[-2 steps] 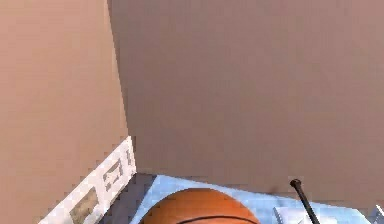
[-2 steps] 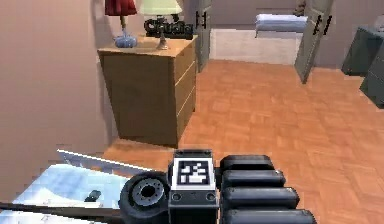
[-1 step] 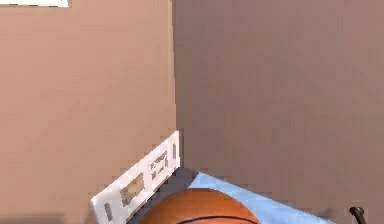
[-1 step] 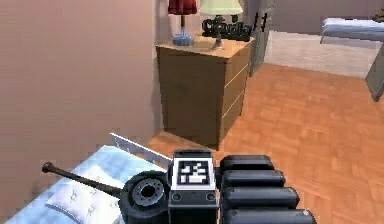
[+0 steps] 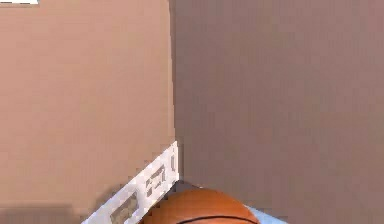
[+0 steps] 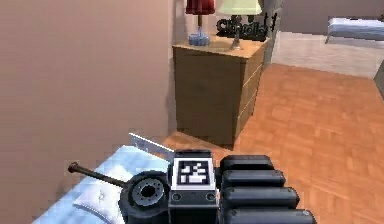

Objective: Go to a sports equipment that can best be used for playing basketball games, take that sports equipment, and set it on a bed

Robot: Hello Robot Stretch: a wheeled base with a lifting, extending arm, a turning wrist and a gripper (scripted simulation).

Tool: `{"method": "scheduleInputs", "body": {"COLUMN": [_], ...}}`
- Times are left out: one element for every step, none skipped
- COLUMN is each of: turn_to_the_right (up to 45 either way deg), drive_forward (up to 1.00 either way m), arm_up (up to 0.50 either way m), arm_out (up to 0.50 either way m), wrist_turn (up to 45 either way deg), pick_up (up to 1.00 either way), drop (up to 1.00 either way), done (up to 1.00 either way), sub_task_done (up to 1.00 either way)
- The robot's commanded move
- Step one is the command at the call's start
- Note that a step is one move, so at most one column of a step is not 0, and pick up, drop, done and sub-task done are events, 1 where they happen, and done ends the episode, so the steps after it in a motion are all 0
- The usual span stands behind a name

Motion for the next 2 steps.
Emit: {"method": "scheduleInputs", "body": {"turn_to_the_right": [45.0, 36.0], "drive_forward": [0.0, 0.0], "arm_up": [0.0, 0.0], "arm_out": [0.0, 0.0], "wrist_turn": [0.0, 0.0], "pick_up": [0.0, 0.0], "drop": [0.0, 0.0], "done": [0.0, 0.0], "sub_task_done": [0.0, 0.0]}}
